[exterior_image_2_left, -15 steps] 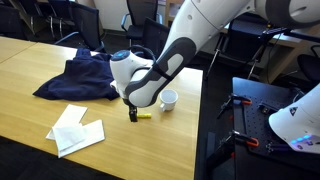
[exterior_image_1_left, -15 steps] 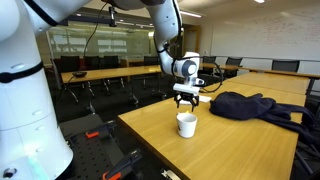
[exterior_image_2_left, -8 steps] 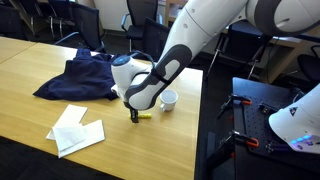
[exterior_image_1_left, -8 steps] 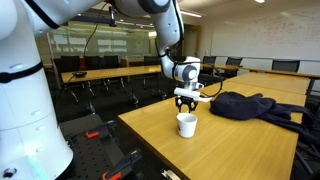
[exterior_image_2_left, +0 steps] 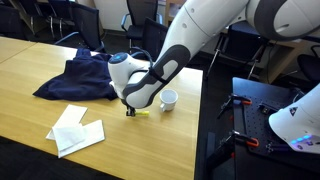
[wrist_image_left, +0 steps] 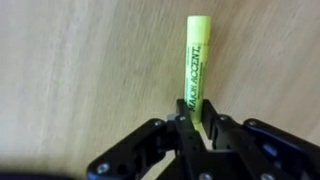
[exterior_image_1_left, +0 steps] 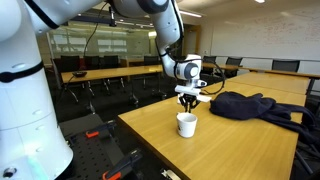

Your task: Put the marker in the mug

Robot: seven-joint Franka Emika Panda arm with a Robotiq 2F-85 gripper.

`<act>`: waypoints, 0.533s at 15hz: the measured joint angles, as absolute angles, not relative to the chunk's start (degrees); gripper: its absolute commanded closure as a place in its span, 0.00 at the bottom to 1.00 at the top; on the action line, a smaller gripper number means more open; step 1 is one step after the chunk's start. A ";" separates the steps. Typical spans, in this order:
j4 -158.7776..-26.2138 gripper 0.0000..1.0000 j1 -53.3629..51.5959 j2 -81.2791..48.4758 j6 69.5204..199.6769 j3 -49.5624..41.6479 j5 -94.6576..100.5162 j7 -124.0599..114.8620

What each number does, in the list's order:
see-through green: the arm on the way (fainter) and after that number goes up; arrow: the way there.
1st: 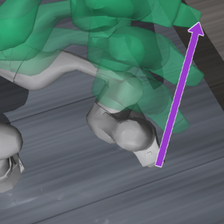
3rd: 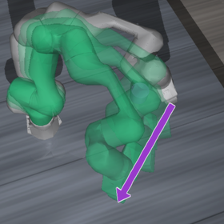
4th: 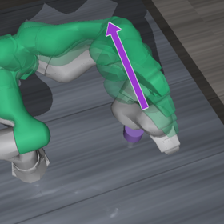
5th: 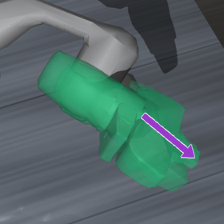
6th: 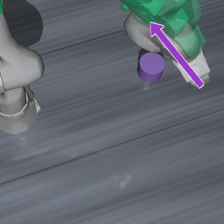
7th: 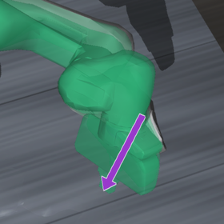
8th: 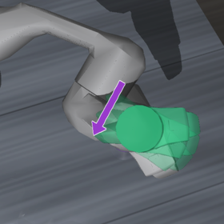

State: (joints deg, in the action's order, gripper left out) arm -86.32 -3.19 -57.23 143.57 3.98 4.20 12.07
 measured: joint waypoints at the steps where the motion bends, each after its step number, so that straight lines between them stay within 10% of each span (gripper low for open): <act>1: -86.12 0.95 -4.28 -56.58 143.62 2.71 4.20 8.76; 8: -90.10 0.95 -11.49 -49.06 144.30 -6.81 4.35 -13.73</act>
